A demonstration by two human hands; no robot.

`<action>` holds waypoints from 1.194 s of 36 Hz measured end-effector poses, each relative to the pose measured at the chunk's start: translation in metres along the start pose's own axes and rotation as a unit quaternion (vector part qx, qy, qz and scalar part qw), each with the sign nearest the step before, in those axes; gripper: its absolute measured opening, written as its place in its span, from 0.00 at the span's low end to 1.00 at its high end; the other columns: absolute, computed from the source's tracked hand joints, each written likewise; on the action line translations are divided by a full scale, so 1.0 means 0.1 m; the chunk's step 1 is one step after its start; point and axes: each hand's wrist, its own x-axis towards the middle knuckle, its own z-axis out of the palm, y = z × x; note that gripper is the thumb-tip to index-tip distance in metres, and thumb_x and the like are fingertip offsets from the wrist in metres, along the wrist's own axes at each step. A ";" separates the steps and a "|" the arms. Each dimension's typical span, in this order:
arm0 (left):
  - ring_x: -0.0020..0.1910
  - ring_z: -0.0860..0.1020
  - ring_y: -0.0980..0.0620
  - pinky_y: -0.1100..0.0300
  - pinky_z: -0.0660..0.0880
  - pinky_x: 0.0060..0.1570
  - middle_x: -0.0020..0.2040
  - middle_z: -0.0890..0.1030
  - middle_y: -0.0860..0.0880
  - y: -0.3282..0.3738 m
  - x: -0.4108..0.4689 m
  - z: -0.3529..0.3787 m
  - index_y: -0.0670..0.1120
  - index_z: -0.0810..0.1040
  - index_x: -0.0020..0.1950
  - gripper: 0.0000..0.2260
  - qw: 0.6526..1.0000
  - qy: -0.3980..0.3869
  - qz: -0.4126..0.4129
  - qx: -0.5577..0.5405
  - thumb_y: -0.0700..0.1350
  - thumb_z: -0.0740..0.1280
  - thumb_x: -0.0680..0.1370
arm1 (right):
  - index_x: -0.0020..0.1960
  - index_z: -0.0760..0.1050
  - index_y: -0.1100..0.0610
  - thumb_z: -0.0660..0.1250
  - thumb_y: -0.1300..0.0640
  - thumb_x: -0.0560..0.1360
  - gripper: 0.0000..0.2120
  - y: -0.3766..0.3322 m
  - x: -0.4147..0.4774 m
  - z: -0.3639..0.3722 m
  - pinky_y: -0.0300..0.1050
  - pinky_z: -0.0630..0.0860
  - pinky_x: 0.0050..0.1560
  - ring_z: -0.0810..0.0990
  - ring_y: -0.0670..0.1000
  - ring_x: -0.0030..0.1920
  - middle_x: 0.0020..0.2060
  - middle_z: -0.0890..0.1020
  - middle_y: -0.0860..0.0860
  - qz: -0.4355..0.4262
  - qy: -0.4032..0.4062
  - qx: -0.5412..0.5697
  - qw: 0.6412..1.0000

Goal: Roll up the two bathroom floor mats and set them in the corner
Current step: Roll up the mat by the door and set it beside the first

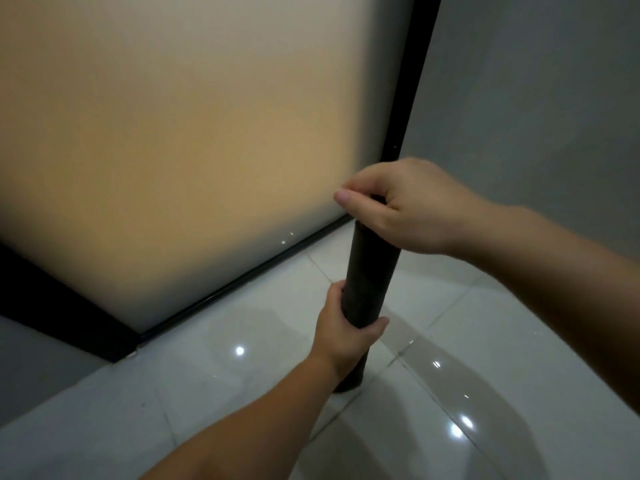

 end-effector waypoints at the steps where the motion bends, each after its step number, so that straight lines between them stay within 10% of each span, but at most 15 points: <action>1: 0.49 0.78 0.59 0.60 0.77 0.49 0.51 0.78 0.56 -0.01 -0.01 0.01 0.54 0.70 0.60 0.27 1.000 0.015 0.007 -0.005 0.44 0.78 0.66 | 0.40 0.77 0.58 0.54 0.42 0.78 0.23 -0.02 0.00 -0.01 0.54 0.76 0.41 0.77 0.55 0.36 0.33 0.79 0.54 -0.008 -0.007 0.006 1.000; 6: 0.51 0.77 0.64 0.65 0.76 0.50 0.53 0.79 0.57 0.17 0.05 0.08 0.52 0.70 0.63 0.29 0.998 0.020 0.041 -0.041 0.41 0.77 0.66 | 0.51 0.78 0.59 0.52 0.41 0.79 0.25 -0.01 0.09 -0.22 0.55 0.77 0.50 0.80 0.59 0.48 0.44 0.83 0.57 -0.004 0.073 0.051 0.996; 20: 0.51 0.76 0.66 0.72 0.73 0.46 0.52 0.77 0.60 0.24 0.03 0.20 0.58 0.65 0.59 0.30 0.998 0.013 0.030 -0.052 0.42 0.78 0.66 | 0.58 0.69 0.47 0.41 0.33 0.75 0.27 0.02 0.00 0.14 0.54 0.71 0.57 0.73 0.58 0.59 0.56 0.74 0.52 0.038 -0.111 -0.114 0.986; 25: 0.51 0.76 0.65 0.72 0.73 0.46 0.52 0.76 0.63 0.29 0.01 0.22 0.63 0.63 0.58 0.30 0.999 0.011 0.038 -0.034 0.45 0.77 0.66 | 0.65 0.69 0.50 0.42 0.36 0.78 0.28 0.04 0.07 -0.17 0.52 0.66 0.65 0.71 0.57 0.64 0.64 0.72 0.53 0.123 -0.090 0.076 0.985; 34: 0.53 0.76 0.56 0.59 0.76 0.54 0.51 0.74 0.60 0.44 -0.01 0.24 0.59 0.64 0.63 0.29 0.997 -0.011 0.058 0.044 0.48 0.75 0.68 | 0.62 0.72 0.50 0.45 0.31 0.75 0.30 0.06 0.03 -0.09 0.53 0.71 0.60 0.75 0.56 0.58 0.59 0.76 0.52 0.160 -0.137 0.033 0.977; 38: 0.49 0.77 0.54 0.53 0.77 0.51 0.49 0.77 0.55 0.62 -0.02 0.24 0.58 0.67 0.55 0.21 0.977 0.038 0.134 0.159 0.49 0.74 0.69 | 0.50 0.79 0.53 0.51 0.22 0.63 0.39 0.19 0.00 -0.31 0.54 0.75 0.57 0.80 0.55 0.50 0.49 0.81 0.52 0.218 -0.306 -0.097 0.922; 43: 0.51 0.74 0.50 0.55 0.71 0.55 0.52 0.77 0.51 0.63 -0.02 0.09 0.51 0.69 0.60 0.23 0.915 0.070 0.211 0.335 0.51 0.73 0.69 | 0.47 0.81 0.61 0.65 0.36 0.71 0.27 0.39 -0.07 -0.33 0.55 0.81 0.50 0.85 0.58 0.40 0.40 0.85 0.59 0.271 -0.395 0.006 0.878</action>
